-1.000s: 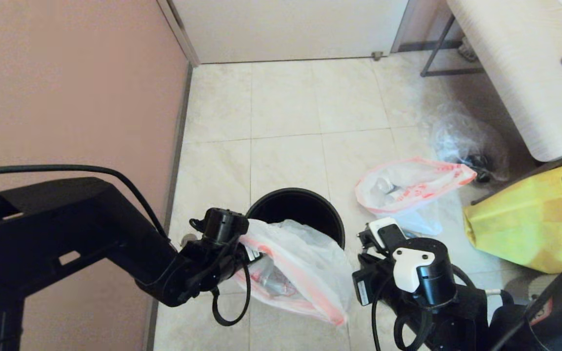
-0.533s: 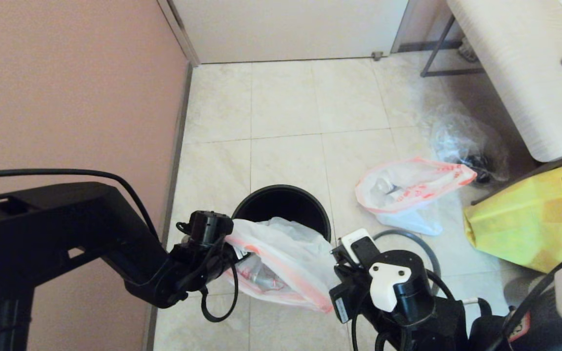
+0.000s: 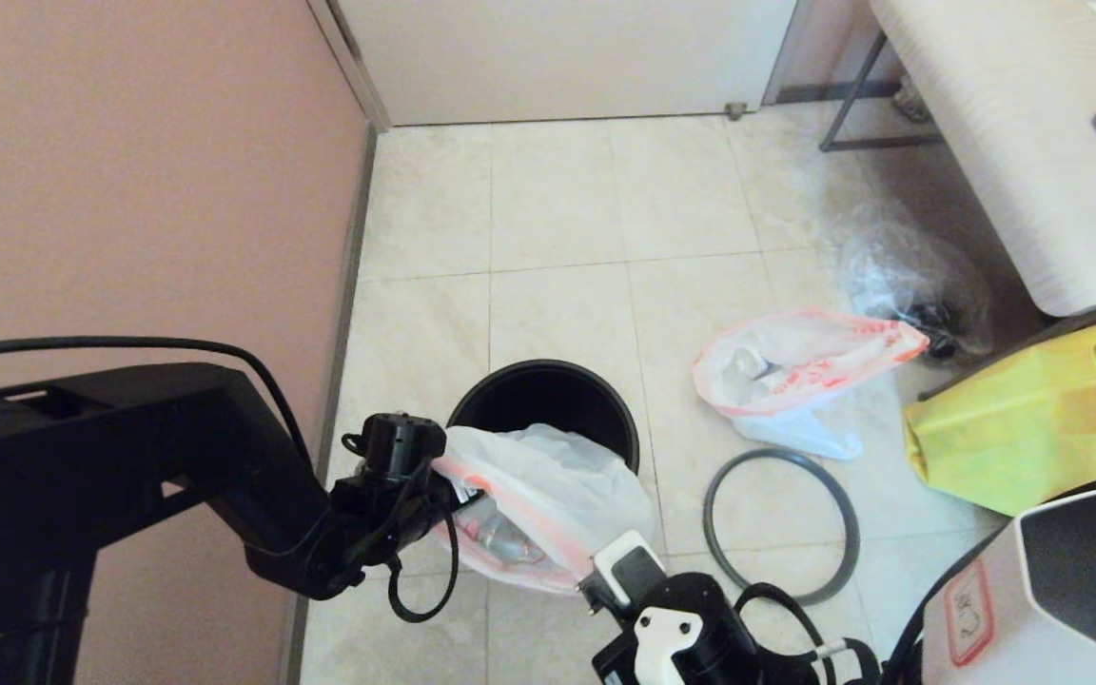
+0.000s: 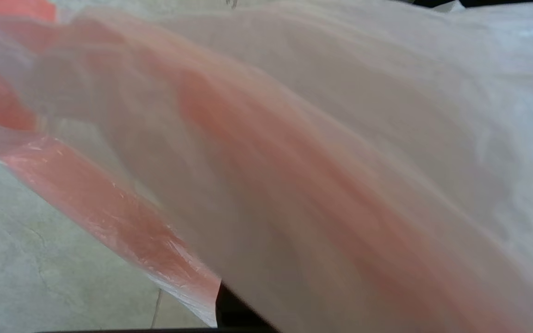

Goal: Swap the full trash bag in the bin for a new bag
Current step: Put the new garbage bag on the trash can

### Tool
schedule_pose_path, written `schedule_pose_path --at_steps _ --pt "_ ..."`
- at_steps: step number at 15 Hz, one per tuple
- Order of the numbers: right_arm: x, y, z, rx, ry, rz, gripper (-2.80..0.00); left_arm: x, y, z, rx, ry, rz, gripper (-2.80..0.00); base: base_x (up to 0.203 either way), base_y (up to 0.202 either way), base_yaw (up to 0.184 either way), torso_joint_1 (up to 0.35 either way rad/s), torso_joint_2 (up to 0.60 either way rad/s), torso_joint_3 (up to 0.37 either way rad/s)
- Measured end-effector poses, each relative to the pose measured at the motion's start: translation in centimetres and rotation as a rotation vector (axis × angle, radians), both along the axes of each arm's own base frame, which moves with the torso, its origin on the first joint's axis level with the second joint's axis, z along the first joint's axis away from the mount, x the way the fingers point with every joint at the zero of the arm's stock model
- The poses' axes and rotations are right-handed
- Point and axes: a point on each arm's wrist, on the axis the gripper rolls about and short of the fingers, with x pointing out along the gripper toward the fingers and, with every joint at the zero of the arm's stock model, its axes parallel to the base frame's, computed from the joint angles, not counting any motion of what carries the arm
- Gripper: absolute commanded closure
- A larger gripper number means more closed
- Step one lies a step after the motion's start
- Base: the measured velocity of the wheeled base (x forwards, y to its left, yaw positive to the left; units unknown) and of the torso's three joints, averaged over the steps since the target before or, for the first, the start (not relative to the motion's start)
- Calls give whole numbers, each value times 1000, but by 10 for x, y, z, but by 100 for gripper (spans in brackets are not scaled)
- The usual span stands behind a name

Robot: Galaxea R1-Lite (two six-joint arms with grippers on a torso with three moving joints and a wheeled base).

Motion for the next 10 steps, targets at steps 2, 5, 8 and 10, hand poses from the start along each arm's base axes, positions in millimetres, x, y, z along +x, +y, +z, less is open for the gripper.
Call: schedule_pose_path --at_steps 2,5,8,10 --pt "-11 12 -14 -28 15 45 0 0 0 -1 2 4 1 0 0 0 0 0 0 0" --pt "-27 27 -32 -51 15 107 0 -1 1 -3 4 10 3 0 0 0 0 0 0 0" --pt "-13 35 -40 -40 -34 100 0 -2 2 -4 6 15 2 0 0 0 0 0 0 0" --pt "13 34 -41 -55 -88 65 0 -4 2 -4 6 15 1 0 0 0 0 0 0 0"
